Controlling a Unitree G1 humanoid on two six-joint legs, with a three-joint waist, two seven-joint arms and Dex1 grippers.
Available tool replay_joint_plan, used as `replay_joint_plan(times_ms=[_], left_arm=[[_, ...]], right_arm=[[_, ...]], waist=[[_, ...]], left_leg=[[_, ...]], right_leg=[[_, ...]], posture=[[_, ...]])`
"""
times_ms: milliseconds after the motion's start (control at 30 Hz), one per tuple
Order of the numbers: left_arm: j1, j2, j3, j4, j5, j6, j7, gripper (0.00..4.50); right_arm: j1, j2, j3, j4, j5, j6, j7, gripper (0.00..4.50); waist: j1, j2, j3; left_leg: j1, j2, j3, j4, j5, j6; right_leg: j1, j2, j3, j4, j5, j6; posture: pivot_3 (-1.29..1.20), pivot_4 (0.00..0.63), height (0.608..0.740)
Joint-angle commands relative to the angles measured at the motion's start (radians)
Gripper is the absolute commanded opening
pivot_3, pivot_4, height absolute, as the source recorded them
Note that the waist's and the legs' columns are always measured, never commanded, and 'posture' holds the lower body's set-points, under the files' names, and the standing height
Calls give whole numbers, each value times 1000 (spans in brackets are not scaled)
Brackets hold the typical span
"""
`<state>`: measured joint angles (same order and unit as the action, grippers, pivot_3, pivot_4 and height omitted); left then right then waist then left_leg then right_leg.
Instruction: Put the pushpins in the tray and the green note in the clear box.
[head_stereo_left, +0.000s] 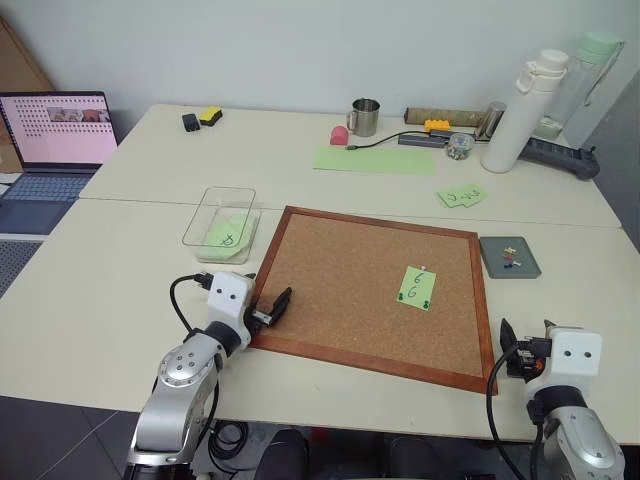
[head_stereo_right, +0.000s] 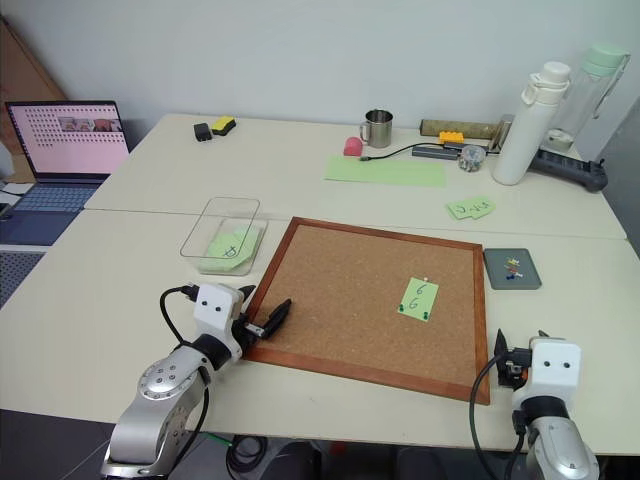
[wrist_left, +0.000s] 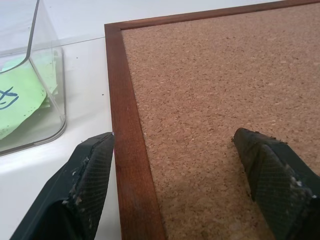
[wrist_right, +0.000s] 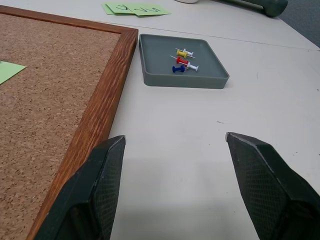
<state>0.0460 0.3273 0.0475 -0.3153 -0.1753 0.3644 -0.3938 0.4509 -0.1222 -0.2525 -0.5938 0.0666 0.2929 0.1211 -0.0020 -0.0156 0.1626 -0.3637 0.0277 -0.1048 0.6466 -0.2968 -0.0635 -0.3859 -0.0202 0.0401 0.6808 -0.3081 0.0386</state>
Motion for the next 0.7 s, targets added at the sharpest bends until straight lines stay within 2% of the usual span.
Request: replay_joint_plan(times_ms=[33,300,533,700], left_arm=[[-5,14,5,-38,3,-12,-1,4028],[-6,13,28,-40,-51,-7,-31,4028],[-32,106,-1,-62,-125,7,-199,4028],[-96,237,28,-12,-213,44,-380,4028]], right_arm=[[-3,-5,-14,-25,0,-14,-11,3368],[-15,-11,-19,-30,2,-5,-15,3368],[-25,-58,20,-38,2,-16,38,3368],[-73,-207,-27,-65,267,47,304,3368]], waist=[[0,0,0],[0,0,0],[-2,2,-1],[-12,4,-2]], left_leg=[[0,0,0,0,0,0],[0,0,0,0,0,0],[1,0,1,0,0,0],[2,0,2,0,0,0]], right_leg=[[0,0,0,0,0,0],[0,0,0,0,0,0],[0,0,1,1,0,0],[0,0,2,1,0,0]], posture=[[0,150,740],[0,150,740],[0,150,740],[0,150,740]])
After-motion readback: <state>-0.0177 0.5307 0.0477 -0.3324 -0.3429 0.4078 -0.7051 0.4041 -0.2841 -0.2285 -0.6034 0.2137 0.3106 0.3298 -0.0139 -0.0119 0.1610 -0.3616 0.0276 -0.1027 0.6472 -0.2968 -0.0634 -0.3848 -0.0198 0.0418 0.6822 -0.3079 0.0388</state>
